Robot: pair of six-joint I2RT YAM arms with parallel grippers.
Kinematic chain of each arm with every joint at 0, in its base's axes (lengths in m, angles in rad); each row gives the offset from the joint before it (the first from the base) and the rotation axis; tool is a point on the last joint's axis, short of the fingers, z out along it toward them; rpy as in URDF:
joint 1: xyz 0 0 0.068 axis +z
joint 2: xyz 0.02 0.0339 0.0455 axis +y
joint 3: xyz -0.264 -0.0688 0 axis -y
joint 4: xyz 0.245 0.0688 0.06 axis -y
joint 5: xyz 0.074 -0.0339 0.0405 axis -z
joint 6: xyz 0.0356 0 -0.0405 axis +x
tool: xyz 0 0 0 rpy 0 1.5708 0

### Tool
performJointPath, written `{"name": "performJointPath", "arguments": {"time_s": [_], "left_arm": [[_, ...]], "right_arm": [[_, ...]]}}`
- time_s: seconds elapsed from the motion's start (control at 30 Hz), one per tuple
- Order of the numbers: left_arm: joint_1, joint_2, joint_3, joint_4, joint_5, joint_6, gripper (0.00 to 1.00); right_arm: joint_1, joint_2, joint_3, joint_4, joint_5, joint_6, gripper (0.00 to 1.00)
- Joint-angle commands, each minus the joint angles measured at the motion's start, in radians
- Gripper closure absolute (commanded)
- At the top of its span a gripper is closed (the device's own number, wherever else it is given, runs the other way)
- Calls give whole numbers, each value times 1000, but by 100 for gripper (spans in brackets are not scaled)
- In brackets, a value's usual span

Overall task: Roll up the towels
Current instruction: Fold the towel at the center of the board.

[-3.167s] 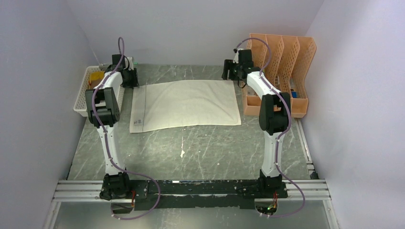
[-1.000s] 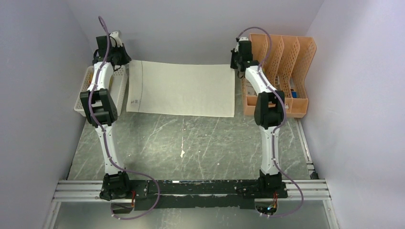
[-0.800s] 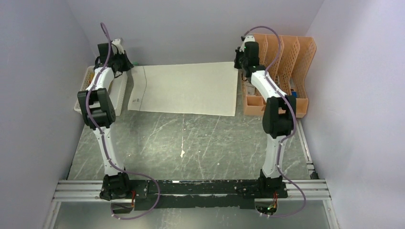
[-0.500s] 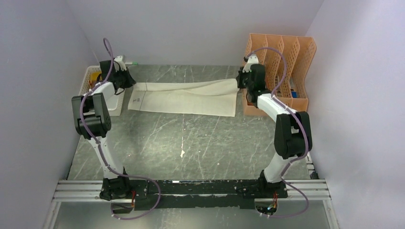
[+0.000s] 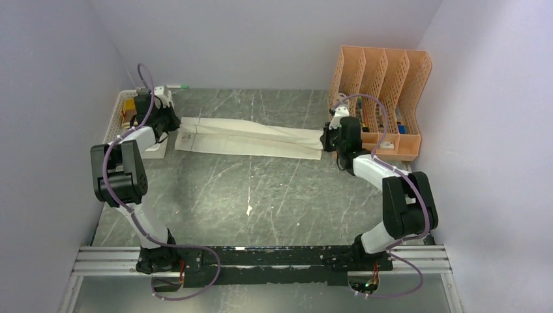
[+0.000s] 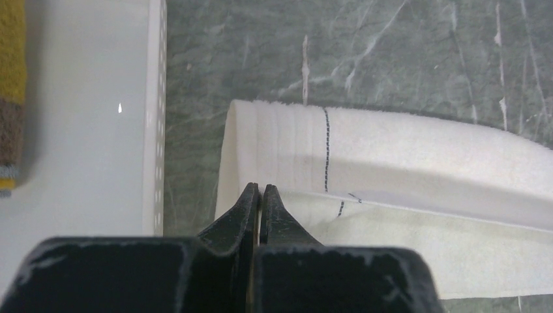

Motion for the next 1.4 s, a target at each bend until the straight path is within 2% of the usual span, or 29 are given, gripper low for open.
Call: {"name": "performJointPath", "arguments": {"time_s": [0.0,0.1,0.17,0.33,0.5,0.57,0.67,0.8,1.03,1.23,1.37], "left_arm": [[11,-44,-51,37,-65,-18,93],[10,-50,-78,62,-59,-33,93],[11,-39,-40,41,-36,-35,93],[10,-1,128,10,36,-31,93],[7,97,409,-82,111,-10,93],[4,85,466,-97,123,11,93],[6,12,494,-112,133,31,93],[6,-171,411,-69,164,41,93],[5,-691,-9,22,155,65,93],[6,-1061,-190,-152,87,107,93],[6,-1177,-222,-262,25,125,93]], "right_arm": [[2,-43,-43,-11,42,-11,100],[2,-42,-52,-21,46,-9,100],[2,-38,-40,-12,36,-5,100],[2,23,126,-2,59,-64,100],[2,133,365,20,93,-151,100],[2,119,414,43,93,-167,100],[1,38,387,132,90,-189,100],[4,-113,326,169,63,-170,100],[68,-503,69,194,58,-146,100],[110,-844,-109,82,65,-115,100],[111,-970,-144,-19,59,-112,100]]}}
